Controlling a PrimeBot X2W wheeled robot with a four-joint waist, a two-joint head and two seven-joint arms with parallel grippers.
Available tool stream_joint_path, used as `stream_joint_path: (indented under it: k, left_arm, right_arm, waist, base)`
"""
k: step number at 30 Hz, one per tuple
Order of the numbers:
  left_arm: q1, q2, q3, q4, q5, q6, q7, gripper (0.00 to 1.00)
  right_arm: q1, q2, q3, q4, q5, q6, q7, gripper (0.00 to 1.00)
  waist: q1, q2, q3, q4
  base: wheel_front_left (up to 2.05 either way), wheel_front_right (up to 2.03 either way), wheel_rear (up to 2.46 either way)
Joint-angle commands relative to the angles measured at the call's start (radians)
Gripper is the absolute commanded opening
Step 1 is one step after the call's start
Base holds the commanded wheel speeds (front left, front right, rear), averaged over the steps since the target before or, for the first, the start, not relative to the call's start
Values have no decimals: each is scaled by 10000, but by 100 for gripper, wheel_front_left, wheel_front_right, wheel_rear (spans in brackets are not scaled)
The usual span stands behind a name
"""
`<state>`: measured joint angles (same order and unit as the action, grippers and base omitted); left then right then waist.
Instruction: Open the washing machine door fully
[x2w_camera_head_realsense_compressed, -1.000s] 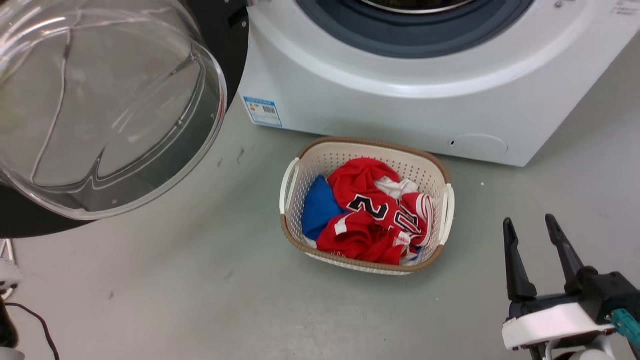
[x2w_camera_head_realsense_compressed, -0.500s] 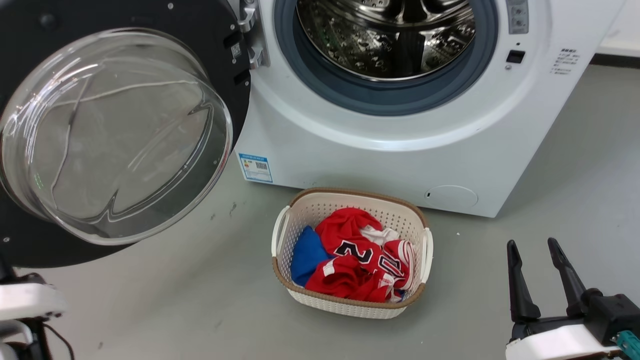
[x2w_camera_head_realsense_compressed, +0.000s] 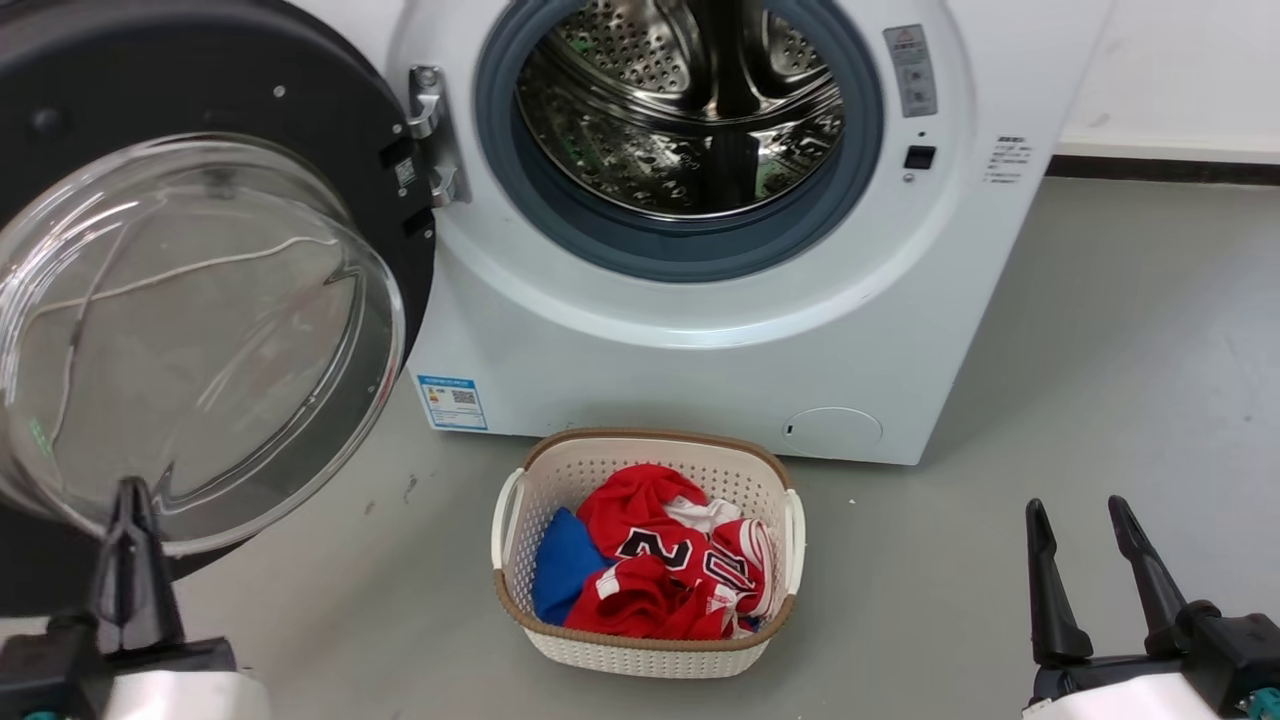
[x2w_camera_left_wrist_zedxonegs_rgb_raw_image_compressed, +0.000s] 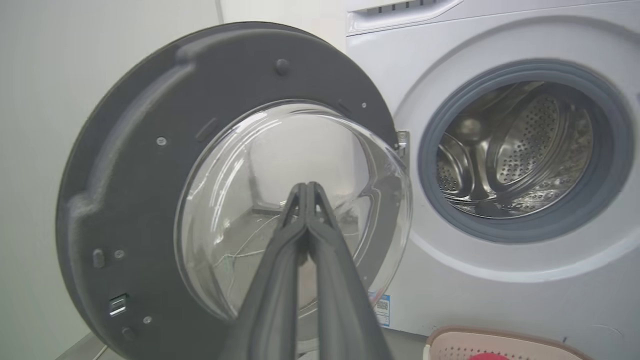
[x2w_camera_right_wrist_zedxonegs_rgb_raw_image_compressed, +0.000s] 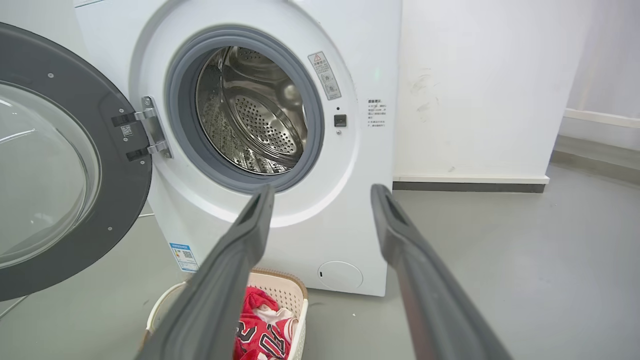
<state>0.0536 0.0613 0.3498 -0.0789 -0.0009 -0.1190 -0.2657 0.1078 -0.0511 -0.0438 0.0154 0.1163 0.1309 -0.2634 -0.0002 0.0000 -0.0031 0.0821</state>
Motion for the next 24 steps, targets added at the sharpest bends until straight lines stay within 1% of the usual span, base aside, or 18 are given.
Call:
stream_joint_path:
  k: [1, 7, 11, 16, 24]
  left_arm:
    - [144, 0, -136, -72, 66, 79, 23, 0]
    - [335, -77, -1010, -146, -12, 163, 23, 0]
    - [503, -90, -1610, 48, -129, 228, 23, 0]
    - [710, -107, -2245, 246, -399, 537, 23, 0]
    - [937, -108, -3002, 297, -569, 976, 24, 0]
  right_arm:
    - [100, 19, -11, -62, 27, -2, -18, 100]
    - [155, 16, 81, -128, -48, -2, -18, 100]
    - [163, 18, 183, -151, -39, -2, -18, 100]
    - [212, 18, 335, -193, -21, -2, -18, 100]
    - [415, 18, 365, -279, -1, -2, -17, 100]
  waist:
    - [2, 0, -87, -156]
    - [2, 0, -145, -592]
    - [2, 0, -169, -967]
    - [2, 0, -197, -1402]
    - [2, 0, -209, -1611]
  base:
    - [0, 0, 0]
    - [0, 0, 0]
    - [0, 0, 0]
    - [0, 0, 0]
    - [0, 0, 0]
